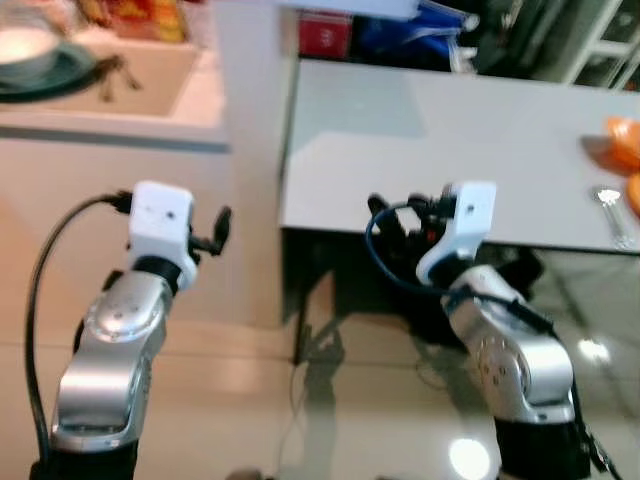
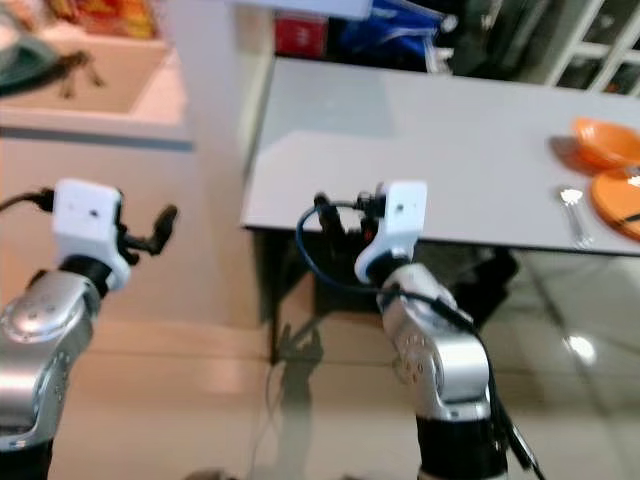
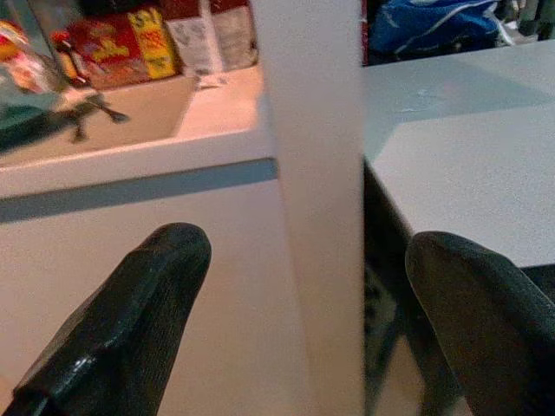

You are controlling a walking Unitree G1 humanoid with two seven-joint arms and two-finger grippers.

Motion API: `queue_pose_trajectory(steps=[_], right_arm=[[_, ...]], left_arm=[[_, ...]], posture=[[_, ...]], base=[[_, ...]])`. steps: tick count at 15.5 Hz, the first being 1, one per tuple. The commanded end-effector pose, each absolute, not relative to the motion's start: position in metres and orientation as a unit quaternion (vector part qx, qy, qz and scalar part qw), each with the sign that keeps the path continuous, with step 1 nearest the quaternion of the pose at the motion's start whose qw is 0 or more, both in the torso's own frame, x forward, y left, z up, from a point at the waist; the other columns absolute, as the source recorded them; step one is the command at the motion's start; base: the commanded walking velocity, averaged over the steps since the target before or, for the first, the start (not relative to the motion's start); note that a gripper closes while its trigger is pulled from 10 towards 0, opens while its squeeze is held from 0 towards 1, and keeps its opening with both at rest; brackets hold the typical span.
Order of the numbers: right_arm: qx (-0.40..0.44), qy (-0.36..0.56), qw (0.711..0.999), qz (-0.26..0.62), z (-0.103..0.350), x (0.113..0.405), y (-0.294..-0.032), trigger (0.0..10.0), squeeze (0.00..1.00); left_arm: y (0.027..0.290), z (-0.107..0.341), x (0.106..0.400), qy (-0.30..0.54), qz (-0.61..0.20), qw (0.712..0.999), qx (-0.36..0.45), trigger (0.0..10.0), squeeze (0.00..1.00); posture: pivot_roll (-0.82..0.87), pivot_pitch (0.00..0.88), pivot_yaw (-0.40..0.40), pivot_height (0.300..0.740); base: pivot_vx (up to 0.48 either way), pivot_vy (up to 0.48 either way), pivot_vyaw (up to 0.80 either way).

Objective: Setting the table

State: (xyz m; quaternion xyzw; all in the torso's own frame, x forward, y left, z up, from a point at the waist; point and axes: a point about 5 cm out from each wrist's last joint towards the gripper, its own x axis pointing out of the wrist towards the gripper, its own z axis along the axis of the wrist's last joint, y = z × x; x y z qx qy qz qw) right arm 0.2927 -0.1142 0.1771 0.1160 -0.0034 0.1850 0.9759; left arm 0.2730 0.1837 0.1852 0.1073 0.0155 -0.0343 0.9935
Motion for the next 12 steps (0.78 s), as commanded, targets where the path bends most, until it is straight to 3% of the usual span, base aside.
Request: queue_pose_trajectory(steps=[1,4,12], right_arm=[[0.109,-0.015,0.981,0.162,0.180,0.293,-0.124,10.0,0.00],[0.125,-0.030,0.980,0.151,0.187,0.295,-0.124,10.0,0.00],[0.127,-0.035,0.981,0.146,0.192,0.298,-0.121,10.0,0.00]], left_arm=[[0.175,0.191,0.275,-0.003,-0.048,0.993,0.111,10.0,0.00],[0.175,0.203,0.279,-0.027,-0.045,0.991,0.126,10.0,0.00],[0.177,0.223,0.281,-0.060,-0.031,0.990,0.121,10.0,0.00]], posture=[[0.03,0.012,-0.047,0.740],[0.04,0.002,-0.045,0.740],[0.05,0.000,-0.047,0.740]], base=[[0.000,0.480,0.00],[0.000,0.480,0.00],[0.000,0.480,-0.78]])
